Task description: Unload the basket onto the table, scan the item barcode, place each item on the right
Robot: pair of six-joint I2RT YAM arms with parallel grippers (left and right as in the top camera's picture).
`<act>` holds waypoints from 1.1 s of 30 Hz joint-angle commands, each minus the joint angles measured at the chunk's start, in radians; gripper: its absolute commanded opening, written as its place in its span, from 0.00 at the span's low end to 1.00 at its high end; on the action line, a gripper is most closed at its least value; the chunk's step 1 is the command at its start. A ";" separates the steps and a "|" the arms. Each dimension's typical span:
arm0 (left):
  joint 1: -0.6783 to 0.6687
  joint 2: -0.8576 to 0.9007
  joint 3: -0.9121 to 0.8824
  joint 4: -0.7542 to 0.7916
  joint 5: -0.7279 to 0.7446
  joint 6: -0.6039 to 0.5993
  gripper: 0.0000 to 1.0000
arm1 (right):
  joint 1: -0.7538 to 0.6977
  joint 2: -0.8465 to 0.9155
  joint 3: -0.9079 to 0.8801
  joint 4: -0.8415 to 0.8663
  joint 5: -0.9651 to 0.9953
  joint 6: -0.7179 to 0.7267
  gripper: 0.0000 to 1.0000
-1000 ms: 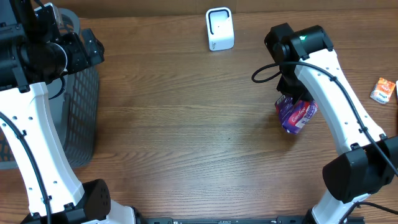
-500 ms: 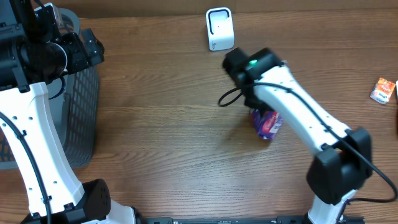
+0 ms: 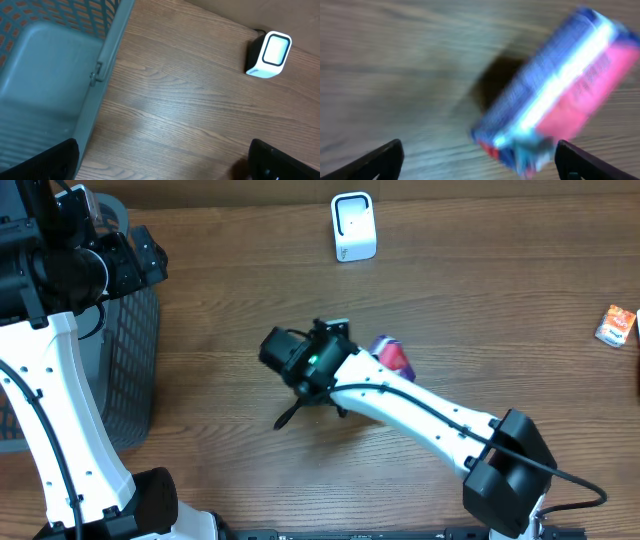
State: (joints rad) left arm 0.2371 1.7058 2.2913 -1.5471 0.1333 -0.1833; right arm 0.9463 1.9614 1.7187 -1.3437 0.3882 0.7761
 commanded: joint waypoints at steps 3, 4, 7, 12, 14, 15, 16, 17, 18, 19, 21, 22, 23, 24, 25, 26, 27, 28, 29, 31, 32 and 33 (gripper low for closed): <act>-0.002 -0.004 0.013 0.003 -0.007 0.004 1.00 | -0.056 -0.015 0.130 -0.051 -0.055 -0.002 1.00; -0.002 -0.004 0.013 0.003 -0.007 0.004 1.00 | -0.079 -0.019 0.154 -0.074 -0.055 -0.002 1.00; -0.002 -0.004 0.013 0.003 -0.007 0.004 1.00 | -0.158 -0.031 0.198 -0.129 -0.092 -0.031 1.00; -0.002 -0.004 0.013 0.003 -0.007 0.004 1.00 | -0.362 -0.036 0.176 -0.149 -0.294 -0.178 1.00; -0.002 -0.004 0.013 0.003 -0.007 0.004 1.00 | -0.421 -0.036 0.143 -0.119 -0.372 -0.187 1.00; -0.002 -0.004 0.013 0.003 -0.007 0.004 1.00 | -0.447 -0.036 0.124 -0.101 -0.414 -0.187 1.00; -0.002 -0.004 0.013 0.003 -0.007 0.004 1.00 | -0.477 -0.036 0.091 -0.073 -0.468 -0.187 1.00; -0.002 -0.004 0.013 0.003 -0.007 0.004 1.00 | -0.494 -0.036 0.064 -0.050 -0.505 -0.187 1.00; -0.002 -0.004 0.013 0.003 -0.007 0.004 1.00 | -0.508 -0.036 0.035 -0.024 -0.544 -0.187 1.00; -0.002 -0.004 0.013 0.003 -0.007 0.004 1.00 | -0.520 -0.036 -0.003 0.014 -0.597 -0.187 1.00; -0.002 -0.004 0.013 0.003 -0.007 0.004 1.00 | -0.532 -0.036 -0.074 0.093 -0.689 -0.187 1.00; -0.002 -0.004 0.013 0.003 -0.007 0.004 1.00 | -0.533 -0.036 -0.114 0.144 -0.731 -0.187 1.00; -0.002 -0.004 0.013 0.003 -0.007 0.004 1.00 | -0.532 -0.036 -0.145 0.182 -0.754 -0.187 1.00; -0.002 -0.004 0.013 0.003 -0.007 0.004 1.00 | -0.533 -0.036 -0.173 0.216 -0.774 -0.185 1.00; -0.002 -0.004 0.013 0.003 -0.007 0.004 1.00 | -0.533 -0.036 -0.214 0.256 -0.798 -0.172 0.98; -0.002 -0.004 0.013 0.003 -0.007 0.004 1.00 | -0.533 -0.036 -0.246 0.287 -0.813 -0.155 0.96; -0.002 -0.004 0.013 0.003 -0.007 0.004 1.00 | -0.533 -0.036 -0.272 0.311 -0.819 -0.140 0.93; -0.002 -0.004 0.013 0.003 -0.007 0.004 1.00 | -0.532 -0.036 -0.320 0.363 -0.820 -0.106 0.86; -0.002 -0.004 0.013 0.003 -0.007 0.004 1.00 | -0.532 -0.036 -0.346 0.395 -0.821 -0.089 0.83; -0.002 -0.004 0.013 0.003 -0.007 0.004 1.00 | -0.532 -0.036 -0.388 0.457 -0.821 -0.061 0.75; -0.002 -0.004 0.013 0.003 -0.007 0.004 1.00 | -0.532 -0.036 -0.402 0.481 -0.821 -0.057 0.72; -0.002 -0.004 0.013 0.003 -0.007 0.004 1.00 | -0.532 -0.036 -0.417 0.509 -0.820 -0.050 0.70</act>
State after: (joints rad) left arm 0.2371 1.7058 2.2913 -1.5471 0.1333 -0.1833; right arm 0.4137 1.9511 1.3384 -0.8803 -0.4004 0.6769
